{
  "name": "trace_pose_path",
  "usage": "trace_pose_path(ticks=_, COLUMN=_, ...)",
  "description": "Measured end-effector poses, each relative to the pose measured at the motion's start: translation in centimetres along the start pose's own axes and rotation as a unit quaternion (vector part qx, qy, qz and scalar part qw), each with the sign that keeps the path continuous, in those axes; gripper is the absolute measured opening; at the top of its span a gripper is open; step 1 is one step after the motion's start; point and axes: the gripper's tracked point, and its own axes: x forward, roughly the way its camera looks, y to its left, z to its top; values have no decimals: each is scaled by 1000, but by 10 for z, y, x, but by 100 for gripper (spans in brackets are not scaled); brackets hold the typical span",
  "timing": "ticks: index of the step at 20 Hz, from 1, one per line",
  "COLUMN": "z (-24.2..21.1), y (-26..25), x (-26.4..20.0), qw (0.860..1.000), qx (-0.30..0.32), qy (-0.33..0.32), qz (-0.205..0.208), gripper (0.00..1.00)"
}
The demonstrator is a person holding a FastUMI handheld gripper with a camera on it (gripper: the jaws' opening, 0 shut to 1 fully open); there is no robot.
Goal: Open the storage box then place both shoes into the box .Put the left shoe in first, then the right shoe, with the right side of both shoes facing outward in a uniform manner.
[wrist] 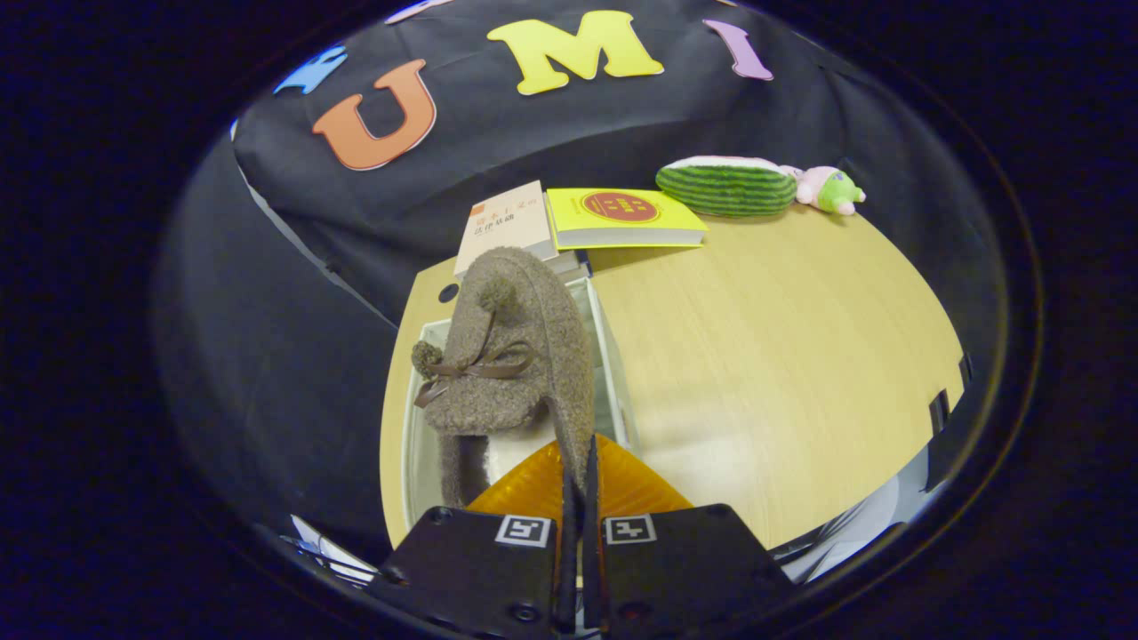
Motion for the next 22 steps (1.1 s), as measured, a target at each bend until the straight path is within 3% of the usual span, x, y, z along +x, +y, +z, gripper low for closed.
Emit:
trace_pose_path(ticks=1, z=3, y=-2, x=0, qw=1000, qx=1, qy=-10, qz=-1, gripper=11)
trace_pose_path(ticks=3, z=14, y=-5, x=-4, qw=998, qx=-18, qy=-52, qz=-15, gripper=25)
trace_pose_path(ticks=5, z=30, y=-2, x=-21, qw=993, qx=-66, qy=-97, qz=-29, gripper=78)
trace_pose_path(ticks=6, z=34, y=1, x=-19, qw=989, qx=-85, qy=-117, qz=-32, gripper=100)
trace_pose_path(ticks=10, z=49, y=9, x=-57, qw=977, qx=-119, qy=-175, qz=-31, gripper=100)
trace_pose_path(ticks=15, z=61, y=13, x=-104, qw=966, qx=-128, qy=-225, qz=9, gripper=100)
trace_pose_path(ticks=22, z=77, y=-32, x=-191, qw=927, qx=-178, qy=-330, qz=2, gripper=100)
